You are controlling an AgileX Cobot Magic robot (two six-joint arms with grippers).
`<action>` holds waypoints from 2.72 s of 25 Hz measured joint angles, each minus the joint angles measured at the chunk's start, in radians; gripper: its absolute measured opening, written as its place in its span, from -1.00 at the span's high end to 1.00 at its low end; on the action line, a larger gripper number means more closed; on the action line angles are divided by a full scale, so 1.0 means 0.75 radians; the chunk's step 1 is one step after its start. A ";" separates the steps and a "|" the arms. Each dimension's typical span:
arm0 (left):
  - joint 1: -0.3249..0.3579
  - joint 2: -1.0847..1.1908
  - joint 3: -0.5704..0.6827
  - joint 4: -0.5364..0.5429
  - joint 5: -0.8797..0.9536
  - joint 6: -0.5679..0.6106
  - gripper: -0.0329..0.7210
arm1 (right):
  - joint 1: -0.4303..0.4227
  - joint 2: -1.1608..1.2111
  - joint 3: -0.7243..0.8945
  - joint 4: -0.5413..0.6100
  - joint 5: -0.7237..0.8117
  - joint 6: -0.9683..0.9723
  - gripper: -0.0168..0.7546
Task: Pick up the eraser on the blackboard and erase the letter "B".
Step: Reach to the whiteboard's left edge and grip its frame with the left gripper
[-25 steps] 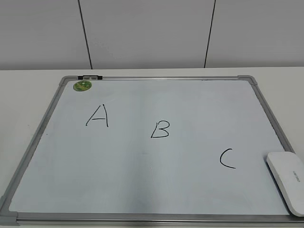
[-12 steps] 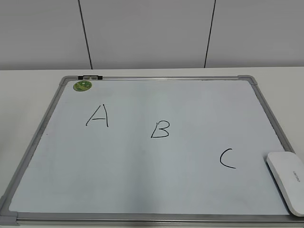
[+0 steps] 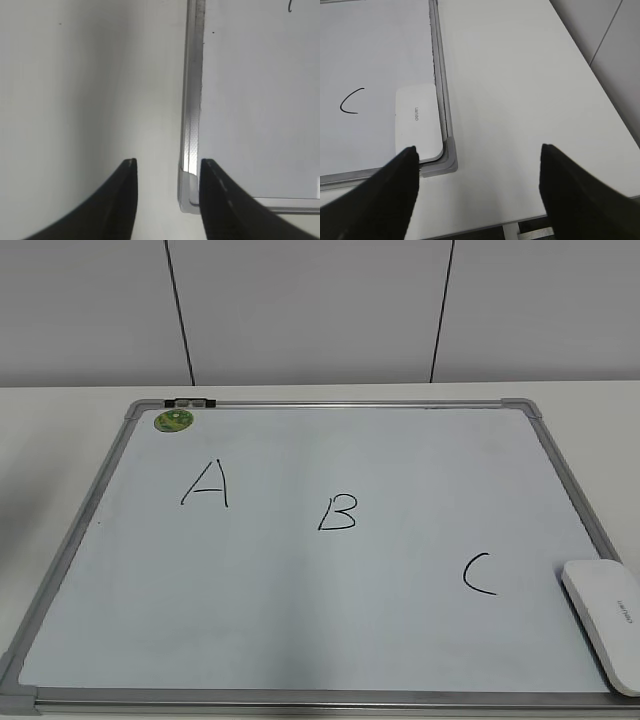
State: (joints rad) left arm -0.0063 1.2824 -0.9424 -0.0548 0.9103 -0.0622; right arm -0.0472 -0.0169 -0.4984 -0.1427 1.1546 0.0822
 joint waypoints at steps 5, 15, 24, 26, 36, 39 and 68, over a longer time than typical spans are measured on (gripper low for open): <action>-0.082 0.194 -0.165 -0.006 0.022 0.022 0.09 | 0.000 0.000 0.000 0.000 0.000 0.000 -0.48; -0.118 0.532 -0.465 -0.024 0.078 0.011 0.08 | 0.000 0.000 0.000 0.000 0.000 0.000 -0.48; -0.118 0.829 -0.670 0.000 0.119 -0.012 0.08 | 0.000 0.000 0.000 0.000 0.000 0.000 -0.48; -0.118 0.878 -0.711 0.023 0.119 -0.021 0.08 | 0.000 0.000 0.000 0.000 0.000 0.000 -0.48; -0.118 1.092 -0.826 0.073 0.119 -0.033 0.08 | 0.000 0.000 0.000 0.000 0.000 0.000 -0.48; -0.118 1.143 -0.854 0.073 0.119 -0.033 0.08 | 0.000 0.000 0.000 0.000 0.000 0.000 -0.48; -0.110 1.258 -0.910 0.059 0.154 -0.035 0.22 | 0.000 0.000 0.000 0.000 0.000 0.000 -0.48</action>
State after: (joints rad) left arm -0.0884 2.2258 -1.6248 -0.0103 1.0255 -0.0887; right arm -0.0472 -0.0169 -0.4984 -0.1427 1.1546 0.0822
